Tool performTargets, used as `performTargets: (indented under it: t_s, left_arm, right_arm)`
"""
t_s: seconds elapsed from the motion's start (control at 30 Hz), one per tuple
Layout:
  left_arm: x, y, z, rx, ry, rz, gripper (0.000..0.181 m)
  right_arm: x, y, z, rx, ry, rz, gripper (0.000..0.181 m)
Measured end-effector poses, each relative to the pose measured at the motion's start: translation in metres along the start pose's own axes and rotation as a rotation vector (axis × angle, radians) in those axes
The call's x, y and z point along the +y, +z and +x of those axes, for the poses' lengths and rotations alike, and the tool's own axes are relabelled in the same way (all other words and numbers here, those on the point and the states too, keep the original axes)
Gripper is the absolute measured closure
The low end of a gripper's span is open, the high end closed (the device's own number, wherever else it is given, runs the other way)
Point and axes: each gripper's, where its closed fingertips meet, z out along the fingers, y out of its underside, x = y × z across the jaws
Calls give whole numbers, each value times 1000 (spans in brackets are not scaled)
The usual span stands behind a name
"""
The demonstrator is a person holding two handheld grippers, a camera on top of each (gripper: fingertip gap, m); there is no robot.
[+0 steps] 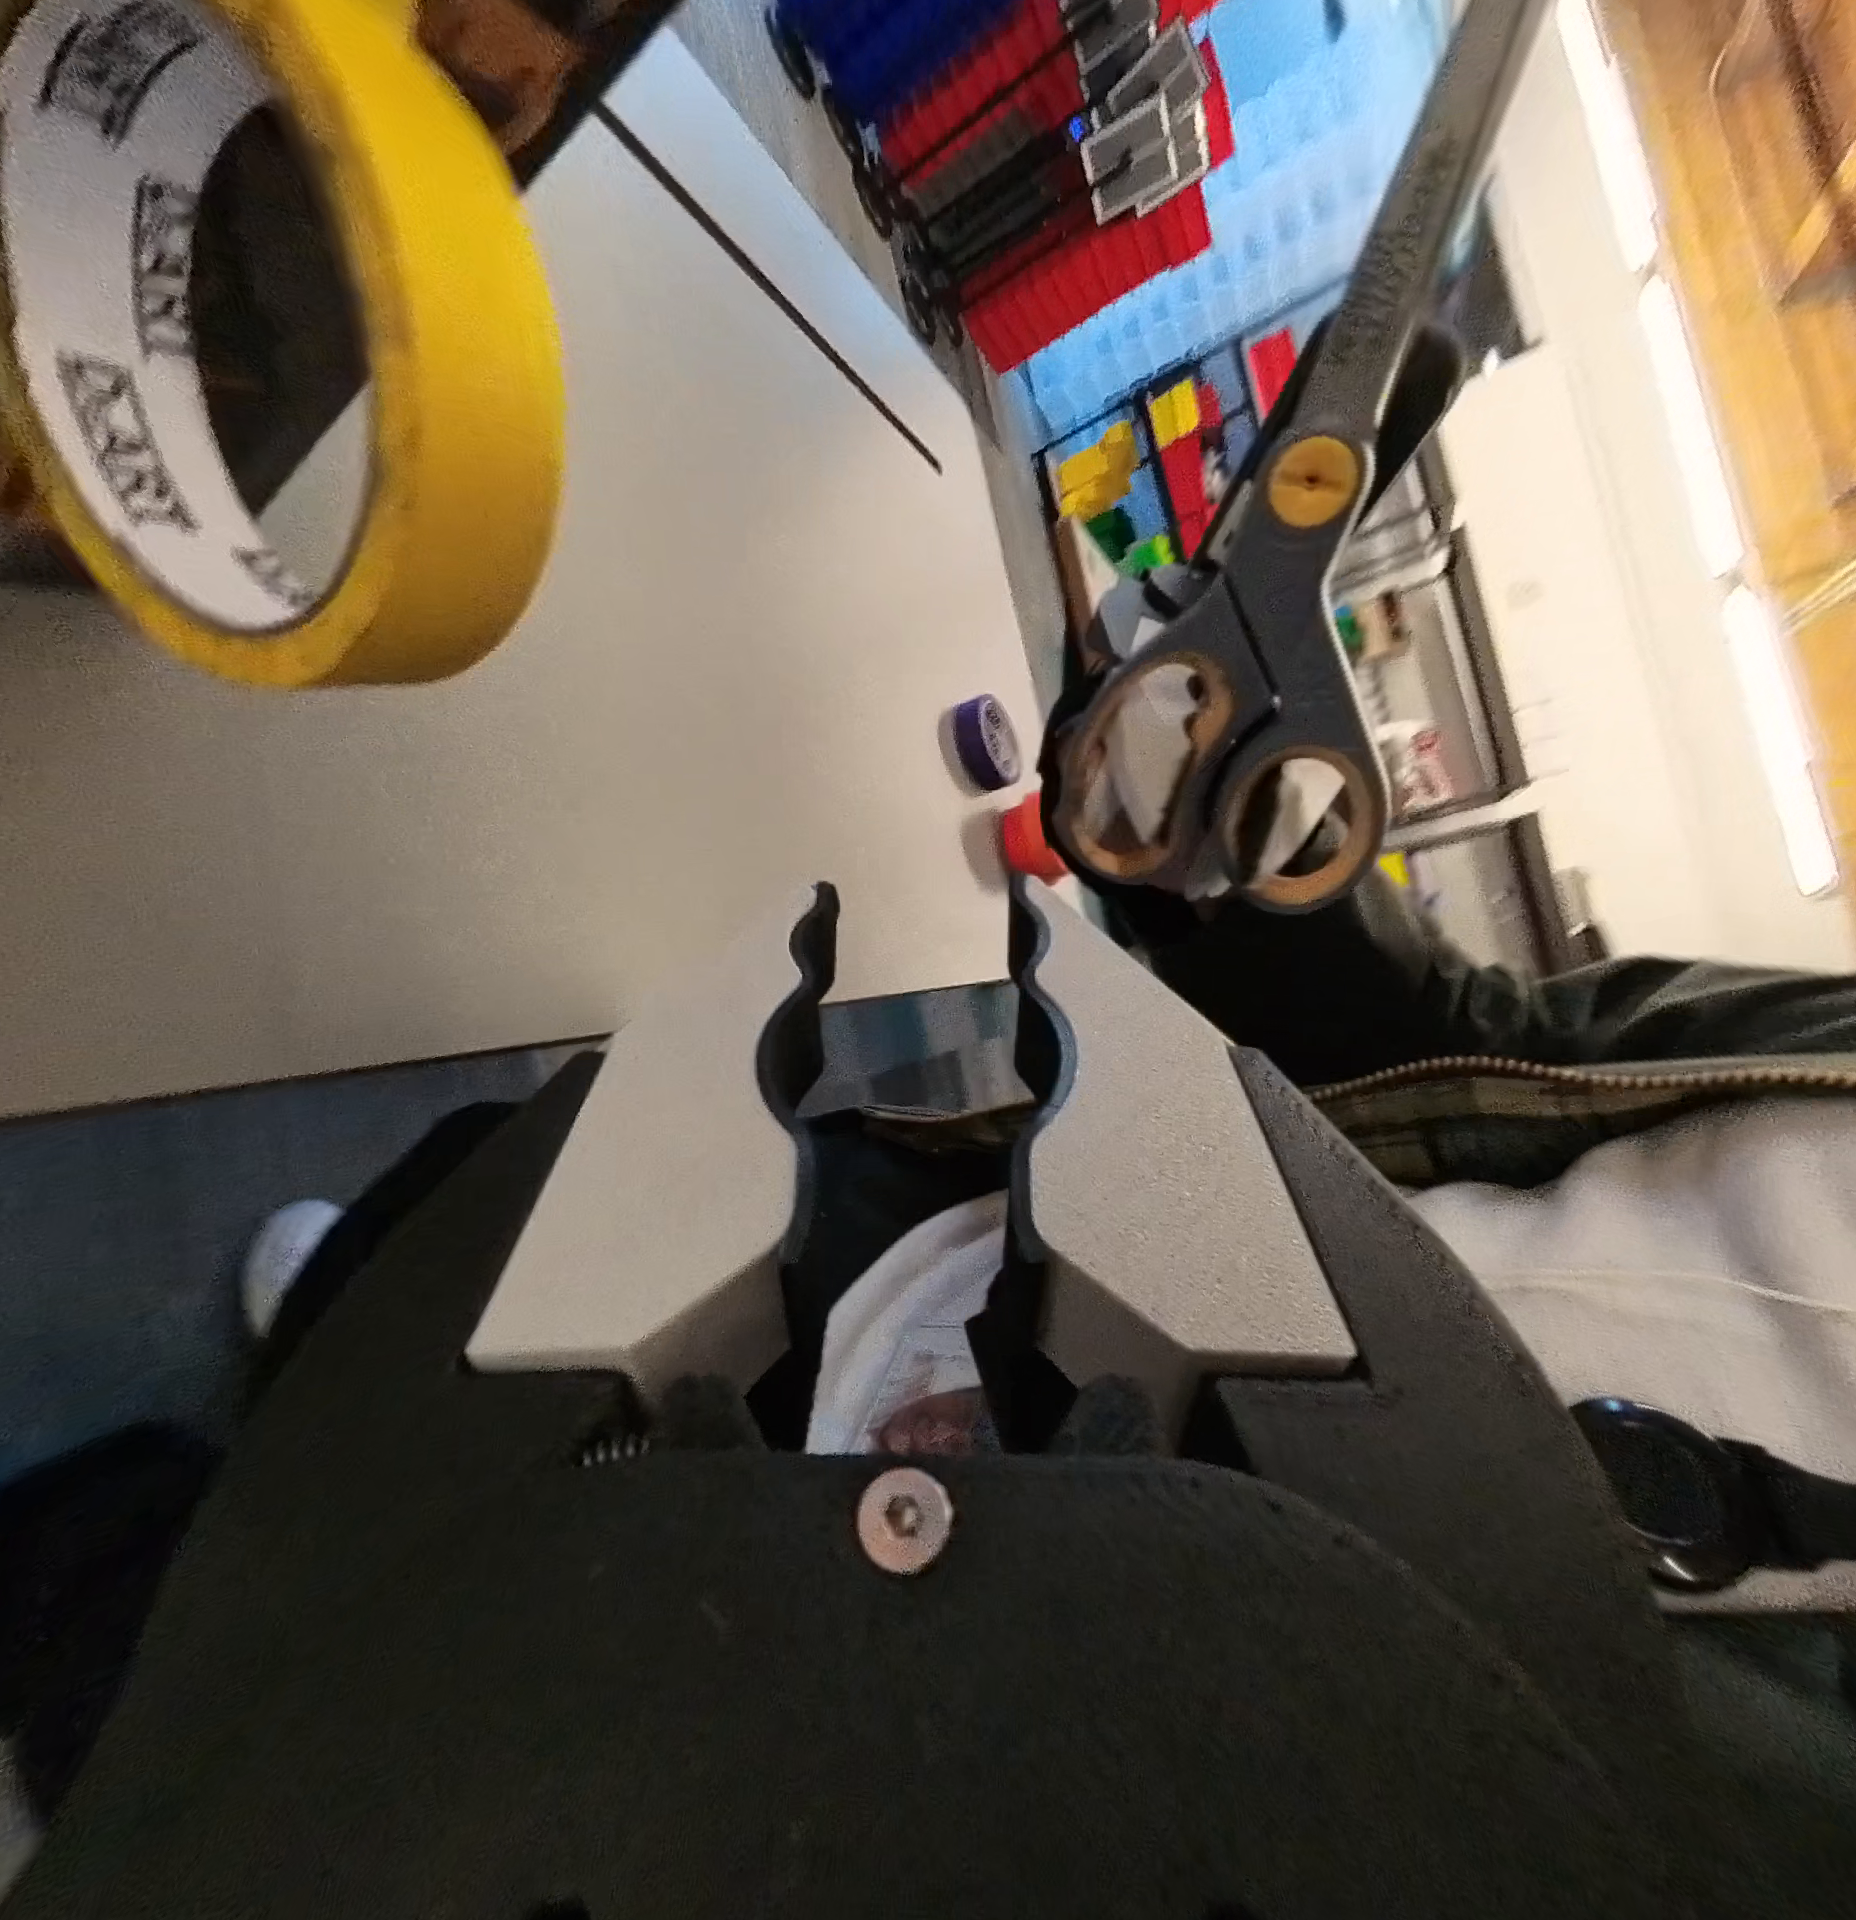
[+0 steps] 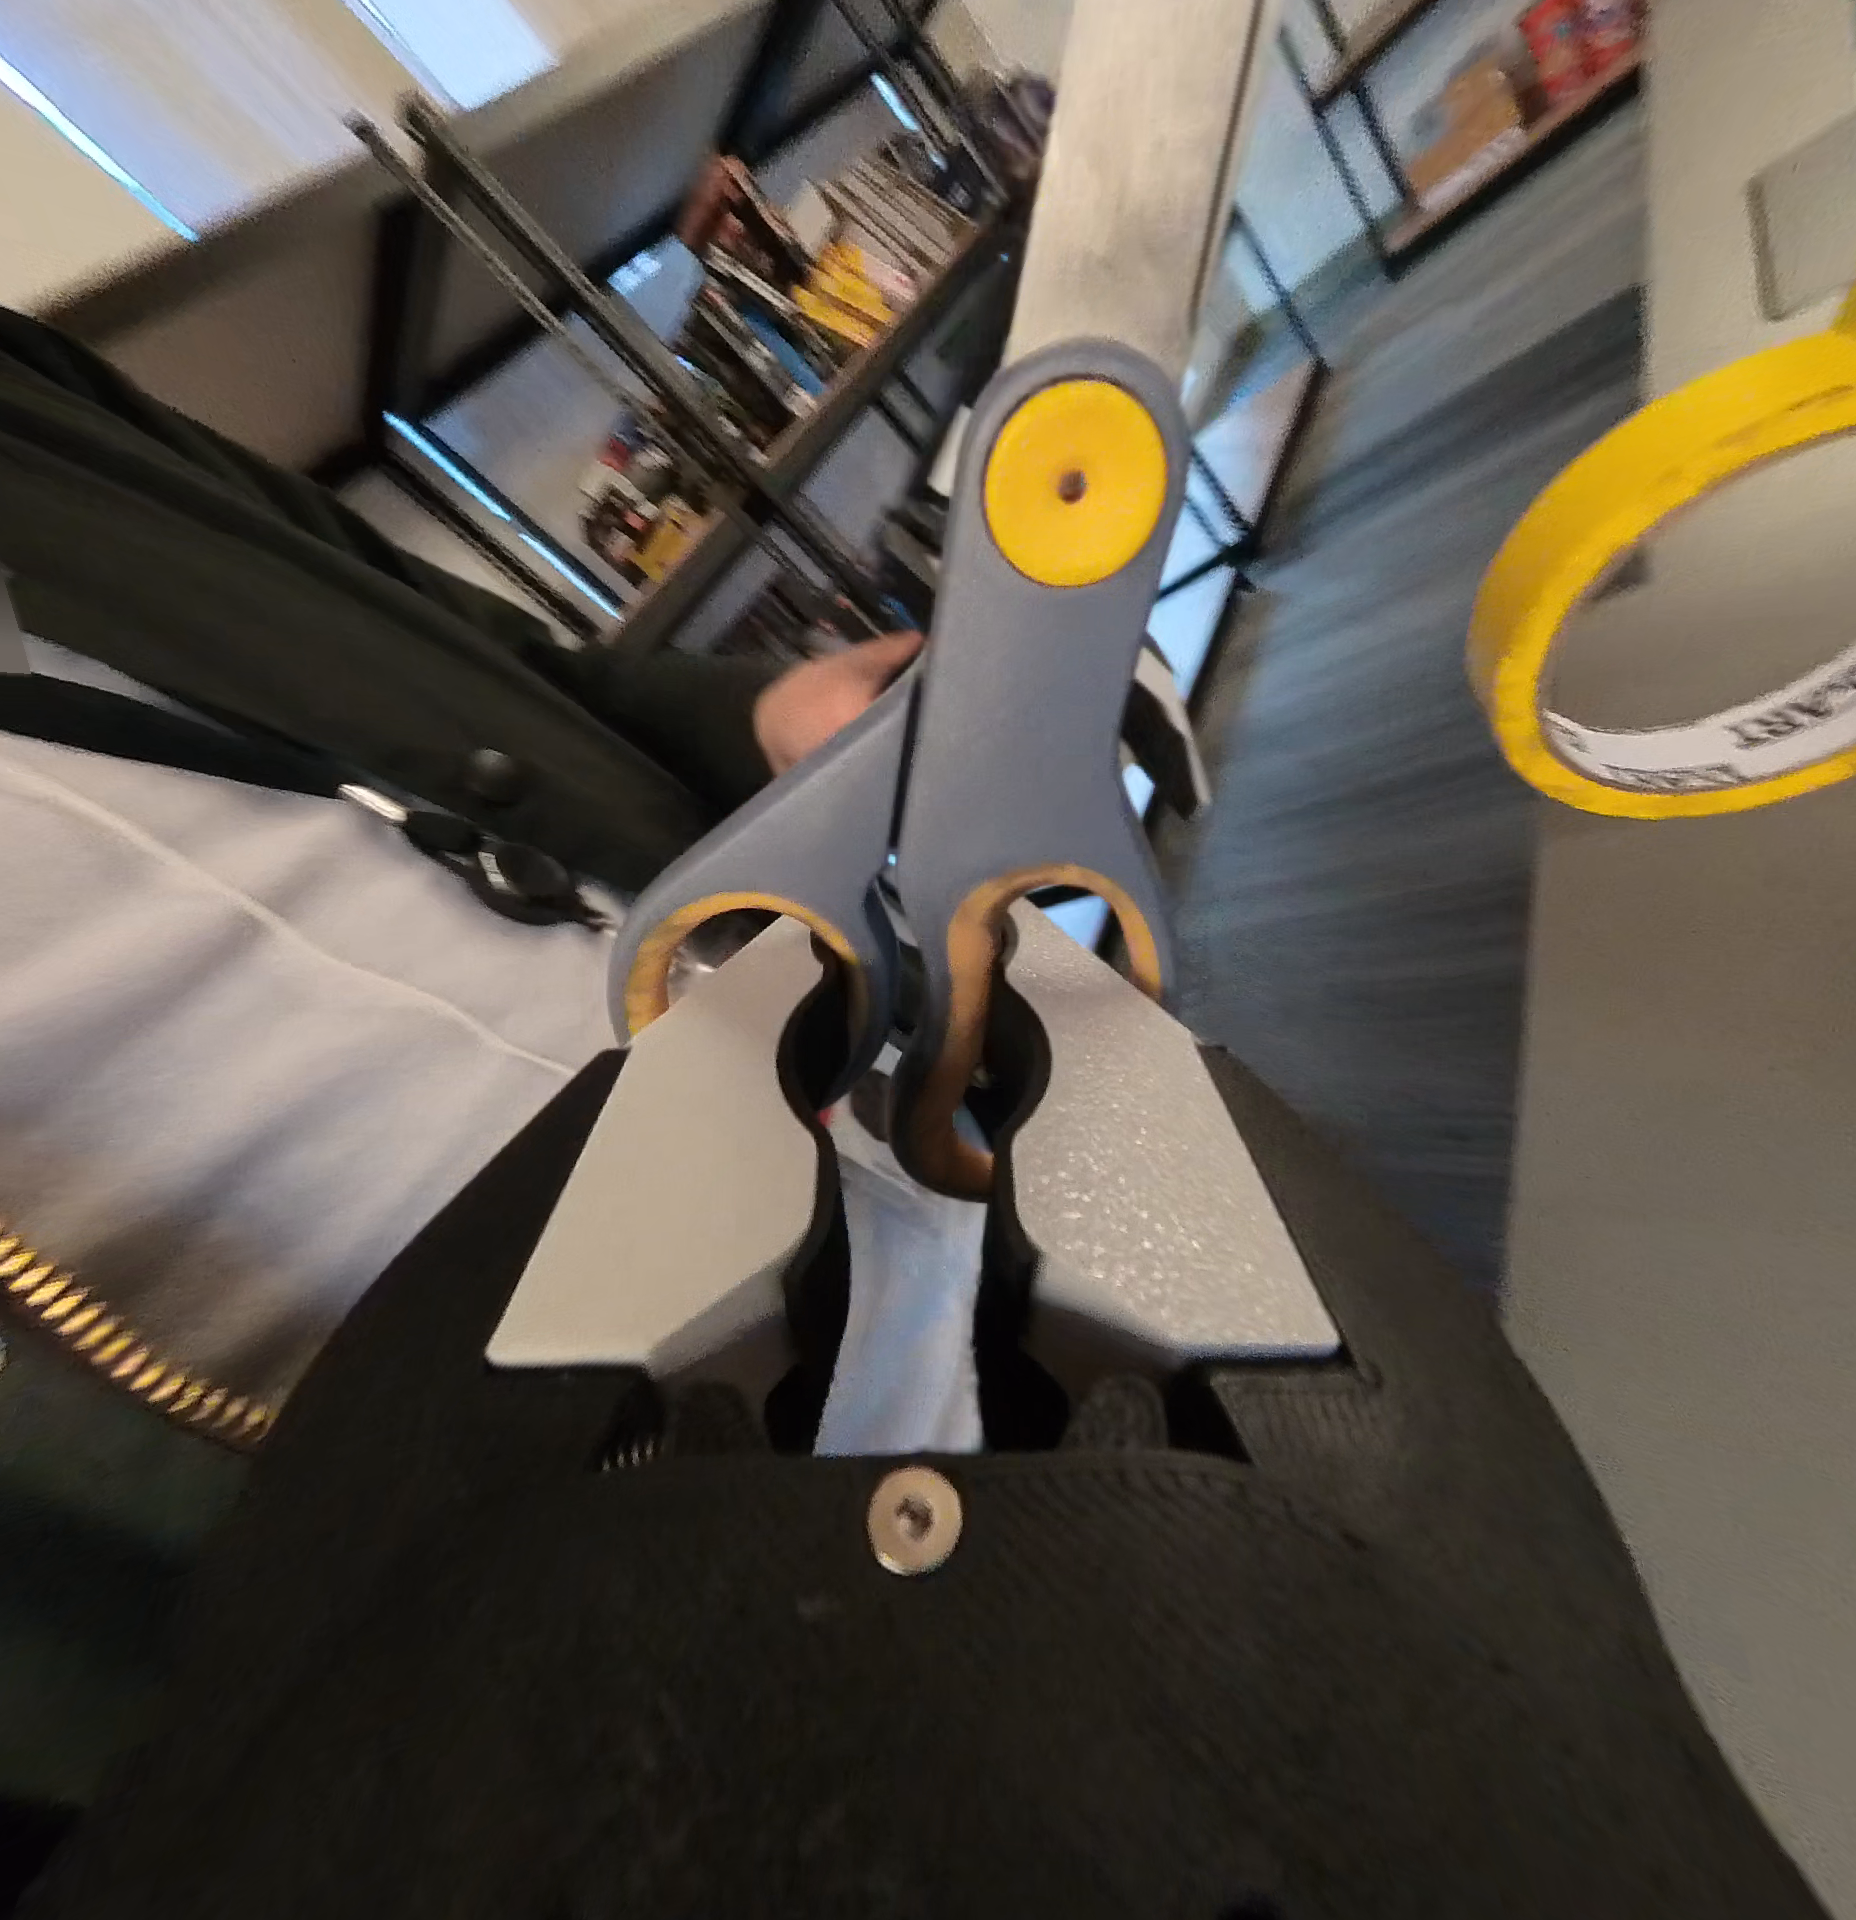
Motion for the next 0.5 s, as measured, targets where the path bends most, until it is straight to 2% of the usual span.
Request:
performTargets:
  t_s: [0.13, 0.23, 0.37, 0.5]
  left_arm:
    - [-2, -4, -14, -20, -73, 81, 153]
    - [0, 1, -24, -96, -83, 102, 152]
    - [-2, 19, -15, -111, -127, 179, 151]
    - [4, 48, -8, -127, -145, 185, 150]
  right_arm:
    - [-11, -9, -7, -130, 85, 61, 161]
    - [-7, -23, -5, -171, 117, 19, 151]
    - [-1, -48, -5, -233, 166, -61, 148]
    - [2, -69, -4, -269, 185, -112, 147]
